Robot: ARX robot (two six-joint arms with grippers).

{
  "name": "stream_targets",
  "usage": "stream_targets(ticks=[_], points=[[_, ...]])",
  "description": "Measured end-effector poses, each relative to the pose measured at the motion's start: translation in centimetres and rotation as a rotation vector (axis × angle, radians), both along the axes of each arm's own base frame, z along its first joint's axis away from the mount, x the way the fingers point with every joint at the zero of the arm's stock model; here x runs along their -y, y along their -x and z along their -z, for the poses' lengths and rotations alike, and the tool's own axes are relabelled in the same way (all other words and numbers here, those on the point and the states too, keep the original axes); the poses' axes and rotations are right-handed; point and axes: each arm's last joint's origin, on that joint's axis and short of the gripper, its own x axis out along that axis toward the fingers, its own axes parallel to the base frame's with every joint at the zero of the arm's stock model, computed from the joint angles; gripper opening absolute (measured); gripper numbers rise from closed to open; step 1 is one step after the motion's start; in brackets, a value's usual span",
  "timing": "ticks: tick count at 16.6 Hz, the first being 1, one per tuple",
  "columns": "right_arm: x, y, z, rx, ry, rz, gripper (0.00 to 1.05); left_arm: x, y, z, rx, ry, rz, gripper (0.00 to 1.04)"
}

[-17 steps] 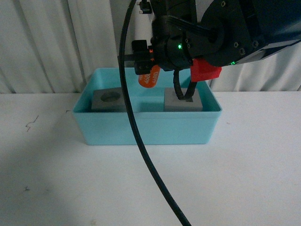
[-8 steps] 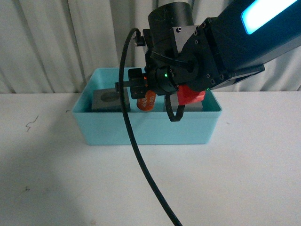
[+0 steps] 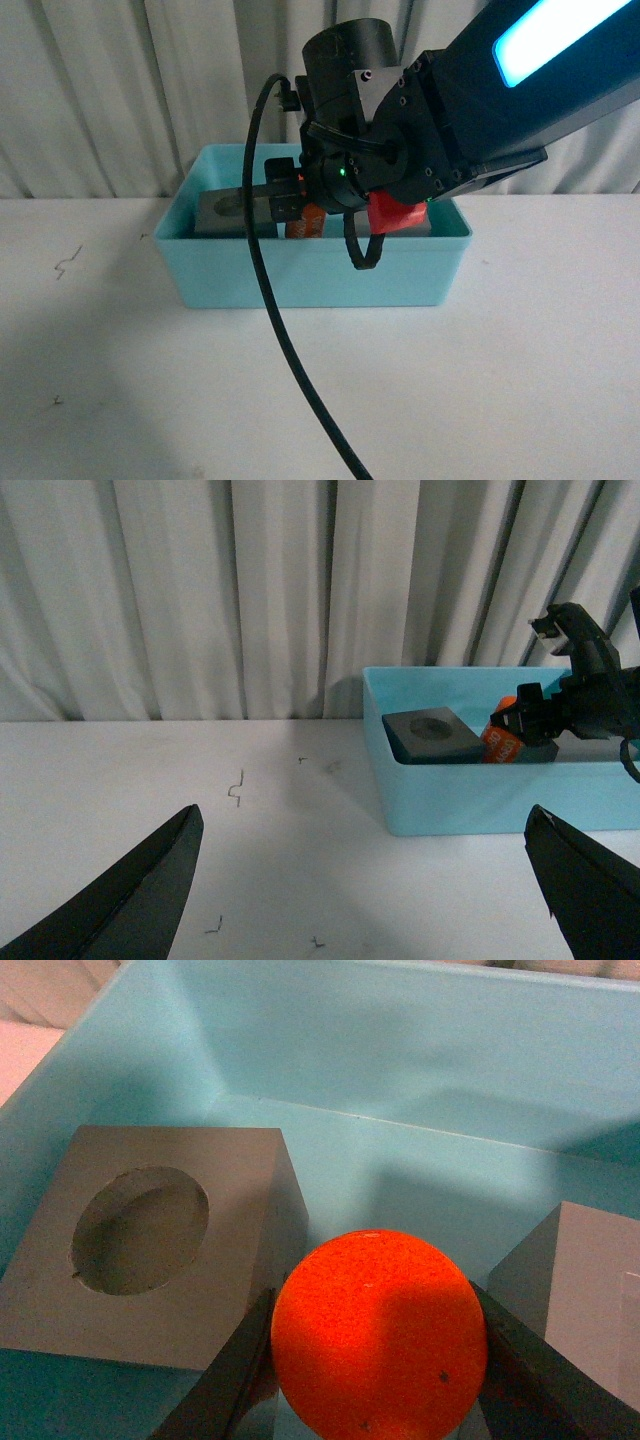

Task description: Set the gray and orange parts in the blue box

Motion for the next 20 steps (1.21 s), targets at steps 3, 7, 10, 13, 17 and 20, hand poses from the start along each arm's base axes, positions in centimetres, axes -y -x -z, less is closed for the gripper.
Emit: stream_targets(ticks=[3,7,10,13,17,20], points=[[0.0,0.0,0.0,0.000,-0.002,-0.006,0.68,0.0,0.0,0.0,0.000,0.000,0.000,0.98],[0.1,0.1,0.1,0.014,-0.016,-0.014,0.98,0.0,0.0,0.0,0.000,0.000,0.000,0.98],[1.0,0.6,-0.9,0.039,-0.029,-0.011,0.98,0.0,0.0,0.0,0.000,0.000,0.000,0.98],[3.8,2.4,-6.9,0.190,-0.080,0.015,0.98,0.0,0.0,0.0,0.000,0.000,0.000,0.98],[10.1,10.9,-11.6,0.242,-0.049,0.158,0.98,0.0,0.0,0.0,0.000,0.000,0.000,0.98],[12.9,23.4,-8.1,0.002,-0.009,0.328,0.98,0.0,0.0,0.0,0.000,0.000,0.000,0.98]])
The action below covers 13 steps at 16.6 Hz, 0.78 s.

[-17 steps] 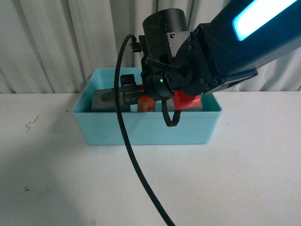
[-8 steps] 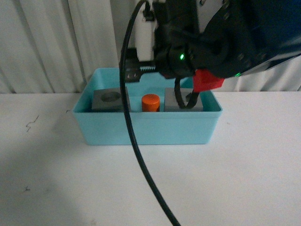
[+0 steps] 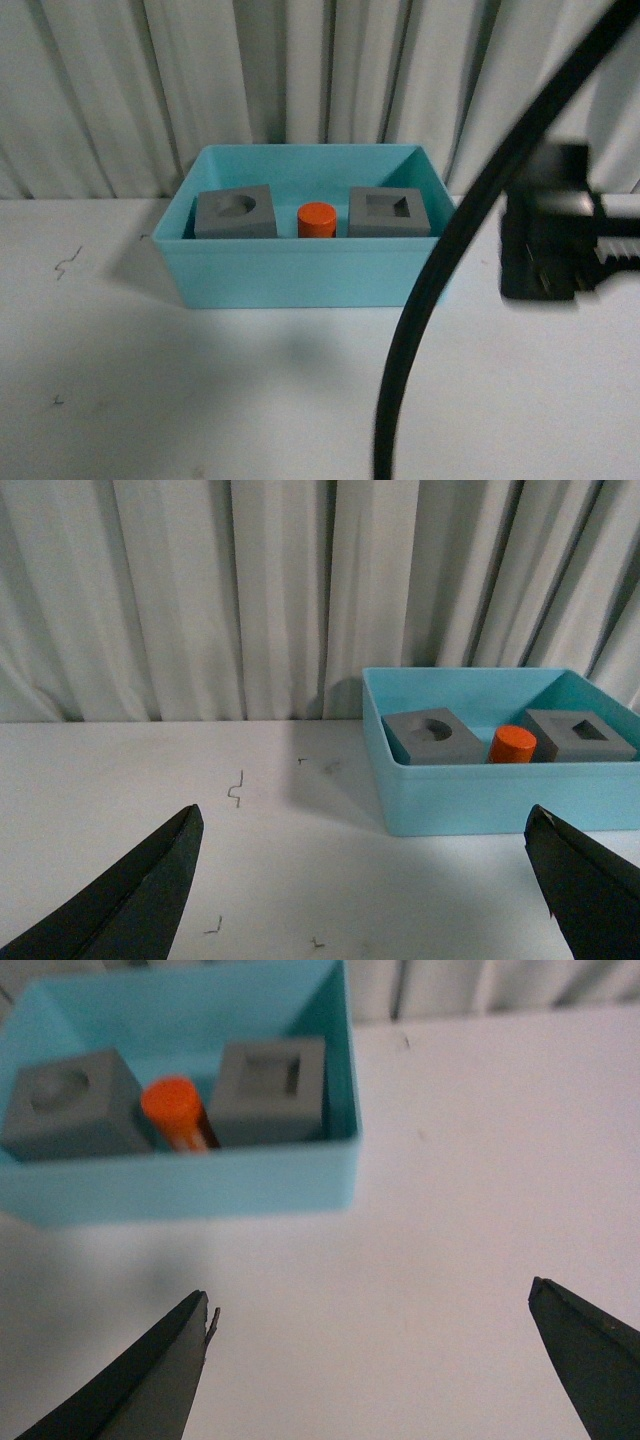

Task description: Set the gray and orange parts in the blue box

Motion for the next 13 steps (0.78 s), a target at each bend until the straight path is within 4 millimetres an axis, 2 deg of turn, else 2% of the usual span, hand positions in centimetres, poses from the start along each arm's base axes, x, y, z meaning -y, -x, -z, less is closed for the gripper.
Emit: stream_targets(ticks=[1,2,4,5,6,7,8,10,11,13], points=[[0.3,2.4,1.1,-0.068,-0.017,0.025,0.98,0.0,0.0,0.0,0.000,0.000,0.000,0.98],[0.5,3.1,1.6,-0.103,-0.056,0.057,0.98,0.0,0.0,0.0,0.000,0.000,0.000,0.98],[0.7,2.9,1.5,-0.091,-0.116,0.115,0.98,0.0,0.0,0.0,0.000,0.000,0.000,0.98],[0.5,2.7,1.6,-0.026,-0.147,0.125,0.96,0.0,0.0,0.0,0.000,0.000,0.000,0.98],[1.1,2.6,2.5,0.186,-0.149,0.120,0.84,0.0,0.0,0.0,0.001,0.000,0.003,0.98],[2.9,3.9,3.7,0.278,-0.075,0.094,0.73,0.0,0.0,0.0,0.000,0.000,-0.002,0.98],[4.3,4.8,3.8,0.359,-0.042,0.096,0.64,0.0,0.0,0.0,-0.002,0.000,-0.003,0.98],[5.8,5.5,1.8,0.524,-0.018,0.085,0.46,0.0,0.0,0.0,0.000,0.000,0.000,0.98],[6.6,6.0,1.6,0.539,0.009,0.067,0.33,0.0,0.0,0.0,0.000,0.000,0.000,0.98],[7.6,6.8,2.8,0.533,0.032,0.066,0.16,0.0,0.0,0.0,-0.001,0.000,-0.001,0.98]])
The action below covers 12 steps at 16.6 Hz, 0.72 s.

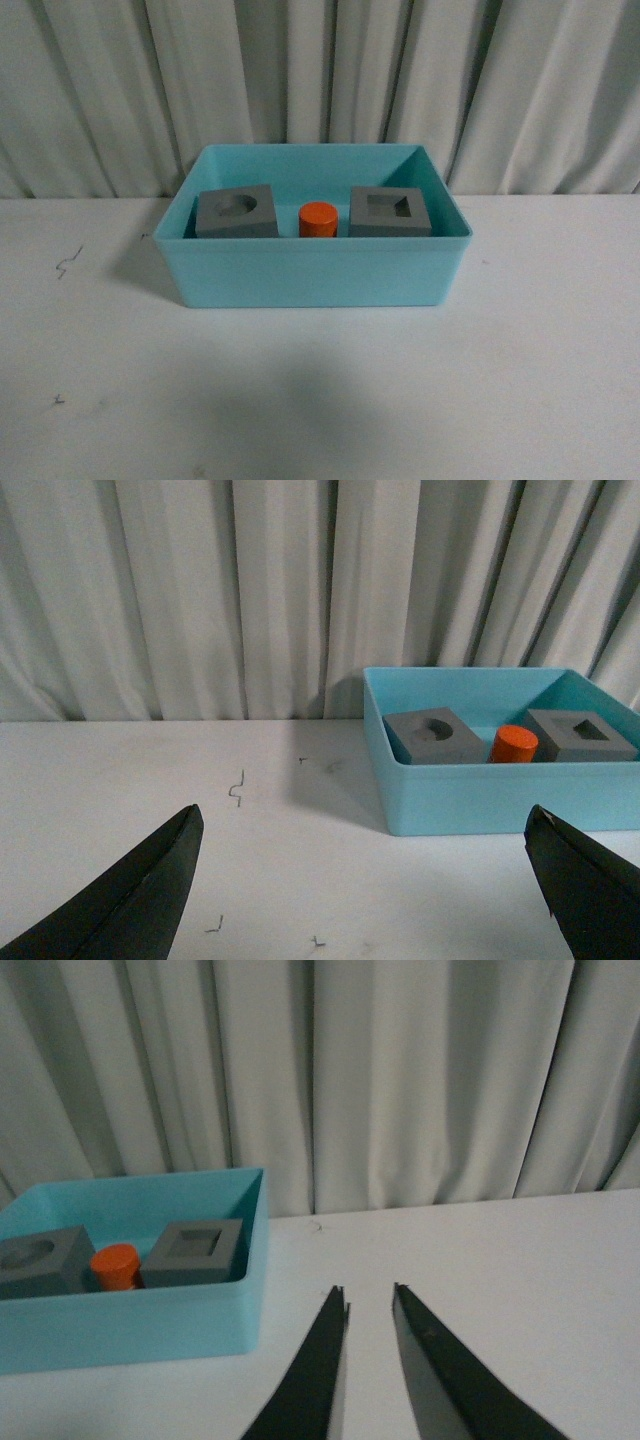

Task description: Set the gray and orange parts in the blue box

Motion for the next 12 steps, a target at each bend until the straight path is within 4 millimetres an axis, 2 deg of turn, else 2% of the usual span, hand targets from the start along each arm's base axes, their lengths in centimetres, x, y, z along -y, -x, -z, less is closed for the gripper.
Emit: stream_targets(ticks=[1,2,8,10,12], points=[[0.5,0.4,0.9,-0.047,0.018,0.000,0.05,0.0,0.0,0.0,0.000,0.000,0.001,0.98],[1.0,0.9,1.1,-0.054,0.029,-0.002,0.02,0.0,0.0,0.0,0.000,0.000,0.001,0.98],[2.7,2.7,0.0,-0.005,0.021,0.001,0.02,0.0,0.0,0.0,0.000,0.000,0.001,0.98],[4.0,3.1,0.0,-0.009,0.022,0.022,0.02,0.0,0.0,0.0,0.000,0.000,0.000,0.98],[3.9,3.5,-0.1,0.000,0.023,0.000,0.02,0.0,0.0,0.0,0.001,0.000,0.001,0.98]])
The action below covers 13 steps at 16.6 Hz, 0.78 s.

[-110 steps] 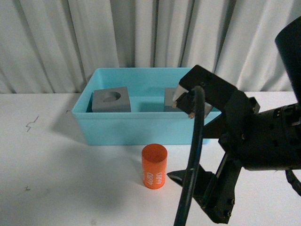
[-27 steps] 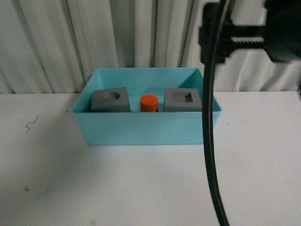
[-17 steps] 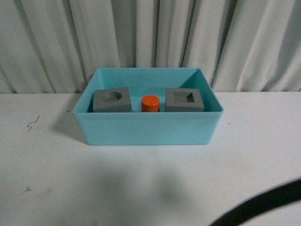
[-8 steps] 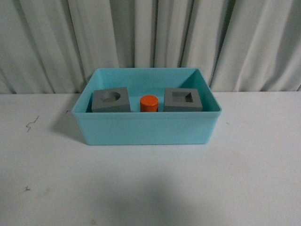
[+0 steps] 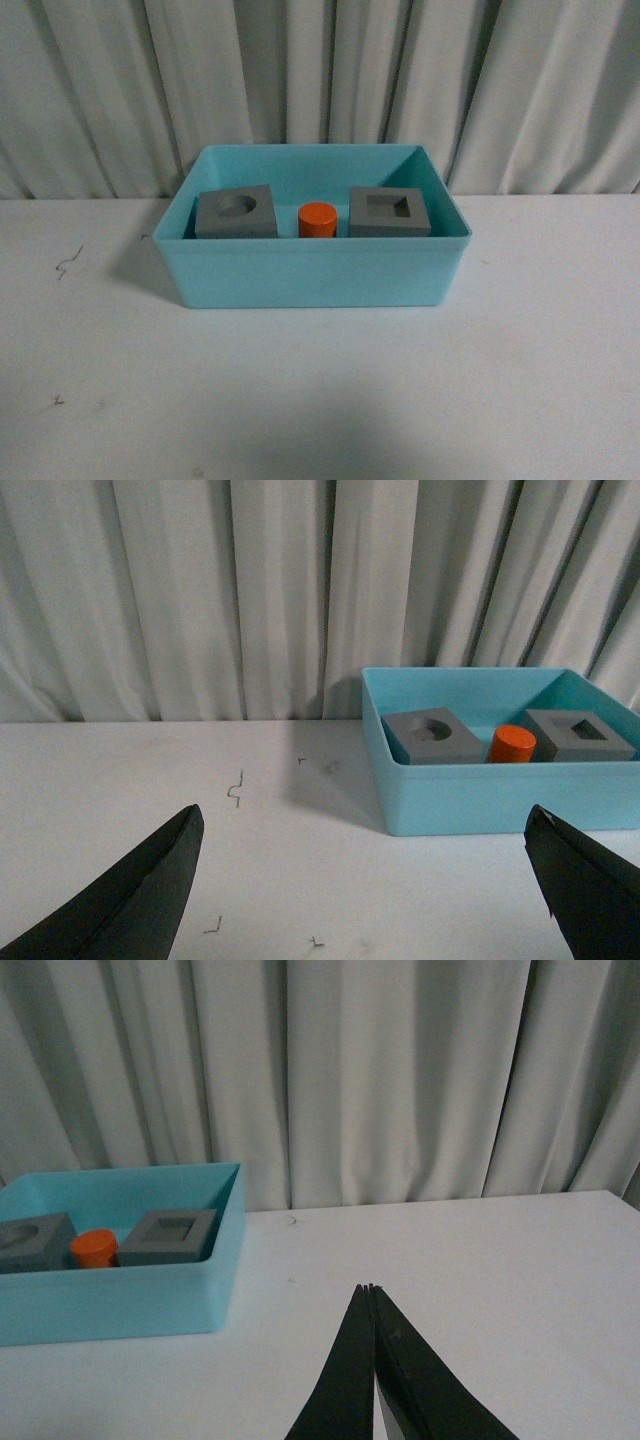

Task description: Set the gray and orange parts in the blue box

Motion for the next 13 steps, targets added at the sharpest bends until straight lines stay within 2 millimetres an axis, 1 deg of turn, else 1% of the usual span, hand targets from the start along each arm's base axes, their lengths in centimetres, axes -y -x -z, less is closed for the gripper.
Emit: stream_targets(ticks=[13], points=[[0.0,1.4,0.1,-0.006,0.000,-0.002,0.02,0.0,0.0,0.0,0.000,0.000,0.000,0.98]])
